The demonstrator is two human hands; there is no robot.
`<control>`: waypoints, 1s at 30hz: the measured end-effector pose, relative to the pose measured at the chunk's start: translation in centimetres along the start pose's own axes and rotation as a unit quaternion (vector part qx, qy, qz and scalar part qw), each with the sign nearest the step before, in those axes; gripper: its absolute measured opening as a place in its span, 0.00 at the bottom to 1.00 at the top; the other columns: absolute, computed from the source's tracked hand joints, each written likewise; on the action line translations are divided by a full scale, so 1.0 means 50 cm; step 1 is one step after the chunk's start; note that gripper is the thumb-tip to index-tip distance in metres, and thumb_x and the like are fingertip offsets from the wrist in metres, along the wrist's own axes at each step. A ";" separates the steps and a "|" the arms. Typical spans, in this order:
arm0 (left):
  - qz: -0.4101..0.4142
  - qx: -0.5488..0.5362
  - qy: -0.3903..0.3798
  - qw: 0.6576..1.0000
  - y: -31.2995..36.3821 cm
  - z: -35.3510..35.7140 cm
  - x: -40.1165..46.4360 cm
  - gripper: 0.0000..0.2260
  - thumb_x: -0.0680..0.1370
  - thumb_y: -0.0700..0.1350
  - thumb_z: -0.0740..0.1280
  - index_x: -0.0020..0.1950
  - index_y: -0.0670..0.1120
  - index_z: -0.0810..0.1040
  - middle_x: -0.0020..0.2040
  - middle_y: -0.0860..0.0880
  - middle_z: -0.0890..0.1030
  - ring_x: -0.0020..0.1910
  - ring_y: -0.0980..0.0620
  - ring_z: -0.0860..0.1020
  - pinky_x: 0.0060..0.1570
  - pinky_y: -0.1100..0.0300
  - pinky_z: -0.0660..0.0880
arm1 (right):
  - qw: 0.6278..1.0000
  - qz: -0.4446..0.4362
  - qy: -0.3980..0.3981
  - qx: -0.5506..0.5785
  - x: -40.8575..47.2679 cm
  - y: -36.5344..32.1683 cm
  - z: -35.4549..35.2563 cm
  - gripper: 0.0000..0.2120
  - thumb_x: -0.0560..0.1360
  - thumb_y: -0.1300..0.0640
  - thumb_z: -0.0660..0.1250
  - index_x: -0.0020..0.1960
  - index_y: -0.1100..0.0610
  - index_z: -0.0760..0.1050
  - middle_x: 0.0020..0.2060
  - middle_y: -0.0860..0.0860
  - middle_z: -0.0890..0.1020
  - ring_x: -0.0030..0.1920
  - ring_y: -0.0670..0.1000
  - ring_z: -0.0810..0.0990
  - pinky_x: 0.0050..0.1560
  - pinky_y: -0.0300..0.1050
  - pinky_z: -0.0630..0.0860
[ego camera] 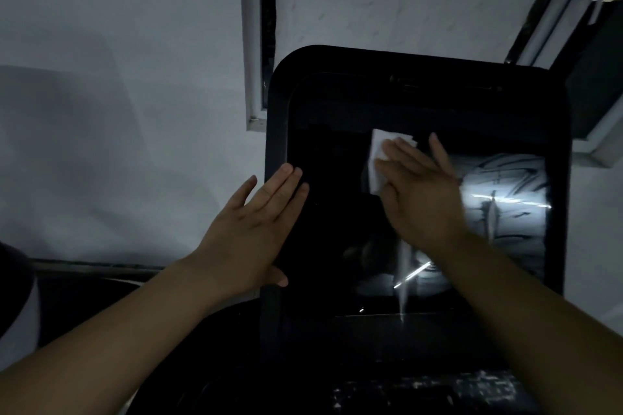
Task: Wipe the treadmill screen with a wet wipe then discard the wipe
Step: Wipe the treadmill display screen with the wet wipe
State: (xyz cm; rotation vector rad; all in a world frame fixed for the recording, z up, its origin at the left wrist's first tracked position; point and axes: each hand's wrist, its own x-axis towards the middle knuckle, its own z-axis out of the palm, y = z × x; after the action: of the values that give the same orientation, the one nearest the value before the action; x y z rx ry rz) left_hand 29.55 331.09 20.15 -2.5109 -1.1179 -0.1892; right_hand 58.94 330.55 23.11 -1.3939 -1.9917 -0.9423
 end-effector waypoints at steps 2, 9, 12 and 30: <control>-0.003 0.002 0.008 1.000 0.001 -0.002 -0.001 0.68 0.57 0.72 0.77 0.83 0.41 0.47 0.84 0.40 0.48 0.83 0.45 0.43 0.78 0.40 0.53 | 1.000 -0.014 -0.003 0.022 0.022 -0.051 0.013 0.17 0.77 0.55 0.60 0.59 0.57 0.83 0.66 0.56 0.81 0.71 0.56 0.77 0.77 0.66 0.60; -0.003 0.001 0.015 1.000 0.002 -0.008 -0.001 0.68 0.54 0.72 0.78 0.82 0.40 0.54 0.83 0.39 0.53 0.83 0.43 0.50 0.76 0.38 0.60 | 0.999 -0.028 -0.014 0.015 -0.010 -0.016 0.001 0.18 0.77 0.56 0.61 0.62 0.57 0.82 0.69 0.55 0.80 0.72 0.54 0.75 0.79 0.66 0.58; -0.006 0.005 0.012 1.000 0.002 -0.008 -0.001 0.67 0.54 0.72 0.77 0.82 0.40 0.53 0.83 0.39 0.52 0.83 0.43 0.48 0.77 0.40 0.57 | 0.999 0.005 -0.032 -0.013 -0.057 0.068 -0.015 0.18 0.78 0.54 0.61 0.64 0.55 0.81 0.69 0.54 0.79 0.72 0.54 0.75 0.78 0.66 0.57; 0.014 -0.042 0.003 0.999 0.107 -0.037 0.070 0.60 0.70 0.75 0.65 0.80 0.44 0.30 0.80 0.43 0.28 0.79 0.47 0.28 0.79 0.44 0.36 | 0.997 0.012 -0.074 -0.024 -0.147 0.129 -0.042 0.21 0.78 0.55 0.59 0.67 0.56 0.80 0.71 0.56 0.78 0.73 0.56 0.74 0.78 0.67 0.57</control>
State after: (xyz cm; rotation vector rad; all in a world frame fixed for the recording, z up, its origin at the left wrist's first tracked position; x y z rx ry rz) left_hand 35.91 329.50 21.23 -2.5959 -1.0916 -0.2404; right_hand 67.49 326.11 20.43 -1.5507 -2.0673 -0.9045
